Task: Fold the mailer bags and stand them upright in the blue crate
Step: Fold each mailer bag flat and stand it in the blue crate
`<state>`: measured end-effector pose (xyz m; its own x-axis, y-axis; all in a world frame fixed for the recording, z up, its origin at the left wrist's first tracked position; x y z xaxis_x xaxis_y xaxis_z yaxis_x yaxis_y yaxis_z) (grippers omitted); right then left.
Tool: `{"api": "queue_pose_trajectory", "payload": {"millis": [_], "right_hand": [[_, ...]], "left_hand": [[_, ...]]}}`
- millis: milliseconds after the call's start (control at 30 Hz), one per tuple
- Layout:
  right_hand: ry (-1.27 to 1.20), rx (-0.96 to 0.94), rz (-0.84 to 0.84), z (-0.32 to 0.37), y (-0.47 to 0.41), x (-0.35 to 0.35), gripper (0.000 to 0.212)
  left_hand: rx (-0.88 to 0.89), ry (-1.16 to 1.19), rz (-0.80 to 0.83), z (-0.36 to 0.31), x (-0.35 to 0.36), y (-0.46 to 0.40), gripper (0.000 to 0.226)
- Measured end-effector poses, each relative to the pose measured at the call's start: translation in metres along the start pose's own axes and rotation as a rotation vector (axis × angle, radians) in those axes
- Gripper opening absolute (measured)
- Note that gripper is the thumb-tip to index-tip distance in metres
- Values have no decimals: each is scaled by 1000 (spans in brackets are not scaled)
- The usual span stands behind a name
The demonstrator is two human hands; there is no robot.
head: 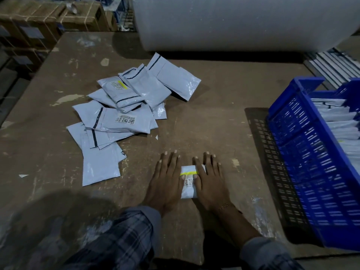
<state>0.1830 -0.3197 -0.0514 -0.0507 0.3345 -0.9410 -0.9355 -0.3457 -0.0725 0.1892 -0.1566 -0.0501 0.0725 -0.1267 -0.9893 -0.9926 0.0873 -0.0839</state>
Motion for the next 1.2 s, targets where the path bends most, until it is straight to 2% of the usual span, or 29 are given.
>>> {"api": "queue_pose_trajectory", "payload": {"millis": [167, 300, 400, 567, 667, 767, 933, 1100, 1200], "right_hand": [[-42, -59, 11, 11, 18, 0, 61], [-41, -24, 104, 9, 8, -3, 68], [-128, -2, 97, 10, 4, -11, 71], [-240, 26, -13, 16, 6, -41, 51], [-237, 41, 12, 19, 5, -70, 48], [-212, 17, -10, 12, 10, -101, 52], [-109, 32, -140, -15, 38, -175, 33], [-134, 28, -330, -47, 71, -269, 30], [-172, 3, -441, -72, 98, -318, 29]], "left_hand": [[-234, 24, 43, 24, 7, -23, 61], [-158, 80, 47, 22, 9, -19, 62], [-121, 201, 11, 27, 4, -13, 59], [-158, 444, -97, 27, -23, -2, 48], [-190, 422, -123, 23, -40, -2, 33], [-191, 415, -131, 12, -50, -8, 35], [-244, 461, -142, -19, -67, -18, 43], [-252, 495, -62, -62, -51, -19, 58], [-285, 520, -45, -98, -40, -19, 40]]}}
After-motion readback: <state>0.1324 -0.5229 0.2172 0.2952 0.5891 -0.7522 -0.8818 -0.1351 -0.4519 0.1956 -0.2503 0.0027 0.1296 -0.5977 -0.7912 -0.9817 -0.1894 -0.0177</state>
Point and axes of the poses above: each hand's wrist, its own y-axis away from the middle knuckle, its own x-axis out of the palm, z = x × y, the point moved 7 cm from there along -y, towards the middle knuckle, and after that the axes turned 14 degrees about -x, right-handed, at the moved point
